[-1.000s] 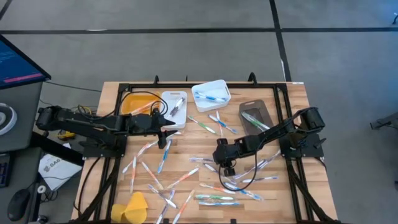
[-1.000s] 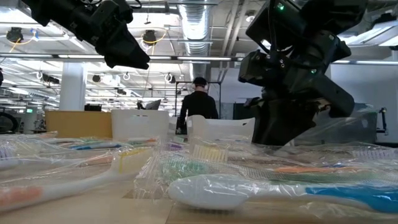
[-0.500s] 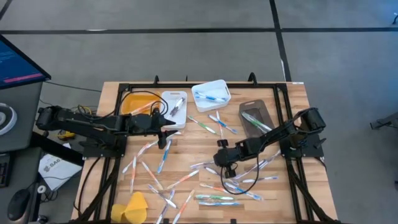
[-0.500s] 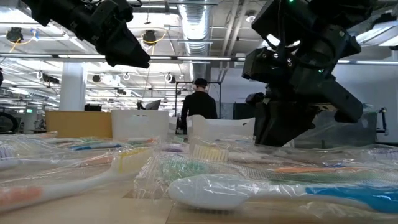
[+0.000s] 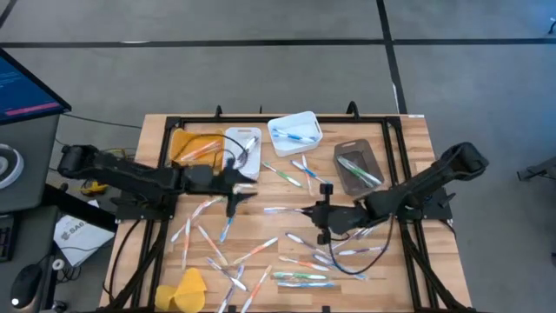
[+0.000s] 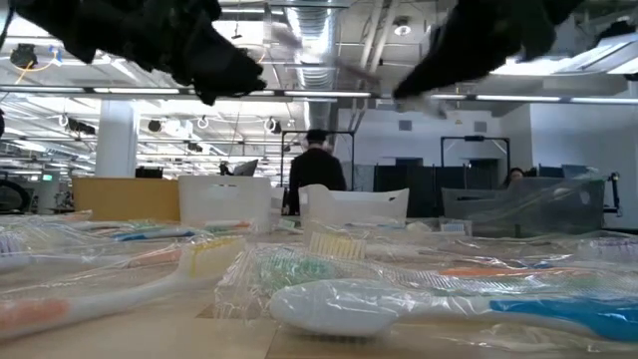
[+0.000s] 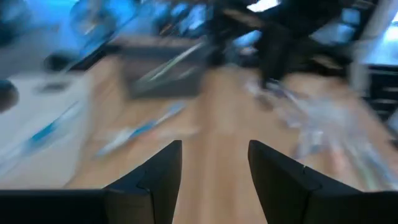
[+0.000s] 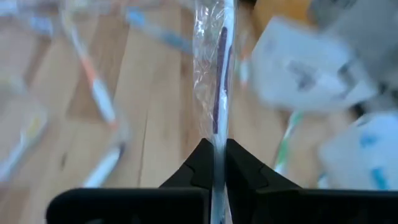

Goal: Pick & Place Toothbrushes
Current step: Put the purple toothbrush into the left white bin

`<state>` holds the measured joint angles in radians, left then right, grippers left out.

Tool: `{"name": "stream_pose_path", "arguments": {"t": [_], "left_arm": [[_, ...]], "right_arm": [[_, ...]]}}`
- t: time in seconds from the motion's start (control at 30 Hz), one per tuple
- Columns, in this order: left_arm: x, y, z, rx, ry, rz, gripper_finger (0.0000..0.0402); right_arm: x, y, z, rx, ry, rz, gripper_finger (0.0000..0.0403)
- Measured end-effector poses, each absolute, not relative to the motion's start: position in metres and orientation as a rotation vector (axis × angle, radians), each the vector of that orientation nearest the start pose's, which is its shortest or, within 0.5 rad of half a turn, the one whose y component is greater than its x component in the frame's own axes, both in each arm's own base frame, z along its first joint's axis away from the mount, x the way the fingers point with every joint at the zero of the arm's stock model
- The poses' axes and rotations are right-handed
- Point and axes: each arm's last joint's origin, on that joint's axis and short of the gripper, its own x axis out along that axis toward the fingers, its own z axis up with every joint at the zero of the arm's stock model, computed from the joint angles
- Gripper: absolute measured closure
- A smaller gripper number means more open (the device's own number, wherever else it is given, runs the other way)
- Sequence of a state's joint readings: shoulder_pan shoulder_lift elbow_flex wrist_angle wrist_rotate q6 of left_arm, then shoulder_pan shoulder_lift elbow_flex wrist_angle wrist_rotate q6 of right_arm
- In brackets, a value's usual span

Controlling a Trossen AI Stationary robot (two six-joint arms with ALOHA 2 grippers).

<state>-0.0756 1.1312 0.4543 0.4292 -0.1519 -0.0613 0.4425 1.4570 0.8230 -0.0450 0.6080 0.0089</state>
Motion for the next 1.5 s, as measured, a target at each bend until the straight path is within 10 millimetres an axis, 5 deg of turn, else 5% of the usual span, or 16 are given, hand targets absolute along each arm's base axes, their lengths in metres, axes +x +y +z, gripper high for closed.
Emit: {"name": "stream_pose_path", "arguments": {"t": [0.33, 0.93, 1.23, 1.5], "left_arm": [[0.252, -0.031, 0.19, 0.07, -0.028, -0.004, 0.0225], [0.295, -0.053, 0.196, 0.142, -0.235, -0.192, 0.0224], [0.296, -0.06, 0.202, 0.14, -0.258, -0.217, 0.0226], [0.296, -0.06, 0.2, 0.142, -0.236, -0.218, 0.0321]], "right_arm": [[0.27, 0.142, 0.247, -0.449, 0.277, -0.098, 0.0391], [0.295, 0.126, 0.226, -0.448, 0.309, -0.163, 0.0391], [0.295, 0.125, 0.227, -0.448, 0.303, -0.166, 0.0391], [0.295, 0.125, 0.226, -0.432, 0.302, -0.154, 0.0353]]}}
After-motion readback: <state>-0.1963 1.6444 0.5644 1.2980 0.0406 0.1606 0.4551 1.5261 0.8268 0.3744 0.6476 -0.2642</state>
